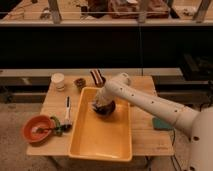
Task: Wipe purple bowl with towel
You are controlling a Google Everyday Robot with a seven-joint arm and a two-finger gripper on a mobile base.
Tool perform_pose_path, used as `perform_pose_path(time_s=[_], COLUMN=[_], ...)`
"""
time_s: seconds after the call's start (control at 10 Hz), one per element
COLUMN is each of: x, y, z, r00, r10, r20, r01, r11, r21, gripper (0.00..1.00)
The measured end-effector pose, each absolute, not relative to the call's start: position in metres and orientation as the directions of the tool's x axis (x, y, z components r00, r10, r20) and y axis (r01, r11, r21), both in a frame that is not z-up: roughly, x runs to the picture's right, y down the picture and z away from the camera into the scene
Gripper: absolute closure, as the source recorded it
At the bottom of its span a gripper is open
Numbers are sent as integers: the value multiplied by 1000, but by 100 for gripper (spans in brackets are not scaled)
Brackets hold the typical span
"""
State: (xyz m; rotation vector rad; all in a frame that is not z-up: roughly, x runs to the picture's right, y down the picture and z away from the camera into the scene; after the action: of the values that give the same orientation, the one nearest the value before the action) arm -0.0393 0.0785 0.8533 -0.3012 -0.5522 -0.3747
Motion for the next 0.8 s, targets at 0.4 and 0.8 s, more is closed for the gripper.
perform_pose_path(time_s=[0.4,0.8], x=[-14,18], y=[111,97], z=[826,846], r00=[771,834], r10=[-268,-242], r20=[578,497], r01=[455,405], r11=[866,879], r21=[-205,-252], gripper=[100,100])
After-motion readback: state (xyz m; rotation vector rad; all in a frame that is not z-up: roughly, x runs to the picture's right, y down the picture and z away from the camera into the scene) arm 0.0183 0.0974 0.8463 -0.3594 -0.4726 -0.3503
